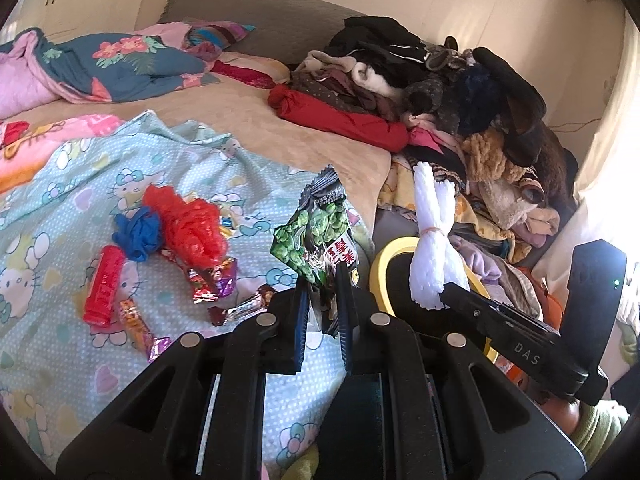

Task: Collect trash
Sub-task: 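Carry the green packet and white mesh net with both grippers over the bin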

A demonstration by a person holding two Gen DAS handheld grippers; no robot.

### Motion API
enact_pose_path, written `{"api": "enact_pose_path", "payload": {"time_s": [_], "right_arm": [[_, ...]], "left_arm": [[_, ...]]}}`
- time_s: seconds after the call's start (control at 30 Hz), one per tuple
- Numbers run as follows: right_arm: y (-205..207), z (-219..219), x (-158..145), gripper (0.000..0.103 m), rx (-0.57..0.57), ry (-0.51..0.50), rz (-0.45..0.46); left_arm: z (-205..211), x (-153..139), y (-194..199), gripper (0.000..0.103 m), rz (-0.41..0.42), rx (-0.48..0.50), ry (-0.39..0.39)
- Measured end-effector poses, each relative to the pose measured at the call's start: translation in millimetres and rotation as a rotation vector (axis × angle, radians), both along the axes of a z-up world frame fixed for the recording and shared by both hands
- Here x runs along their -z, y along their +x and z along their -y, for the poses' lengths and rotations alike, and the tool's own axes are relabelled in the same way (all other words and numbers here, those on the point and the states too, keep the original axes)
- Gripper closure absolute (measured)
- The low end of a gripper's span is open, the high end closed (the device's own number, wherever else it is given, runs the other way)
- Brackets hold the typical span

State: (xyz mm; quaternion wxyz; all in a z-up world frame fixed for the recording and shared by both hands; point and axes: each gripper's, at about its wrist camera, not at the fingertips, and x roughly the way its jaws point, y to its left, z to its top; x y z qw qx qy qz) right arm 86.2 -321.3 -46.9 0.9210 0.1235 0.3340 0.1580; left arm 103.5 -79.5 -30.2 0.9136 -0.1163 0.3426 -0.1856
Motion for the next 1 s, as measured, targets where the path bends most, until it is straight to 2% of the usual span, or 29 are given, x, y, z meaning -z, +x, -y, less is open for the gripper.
{"api": "enact_pose_path", "payload": {"time_s": [0.43,1.0], "right_arm": [[4,56,17,0.088,0.155,0.020,-0.039],[-4,109,47,0.088,0.277,-0.001,-0.127]], "left_arm": [[42,6,4,0.095,-0.007,0.082,0.033],[131,24,20,0.095,-0.017,0.260,0.119]]}}
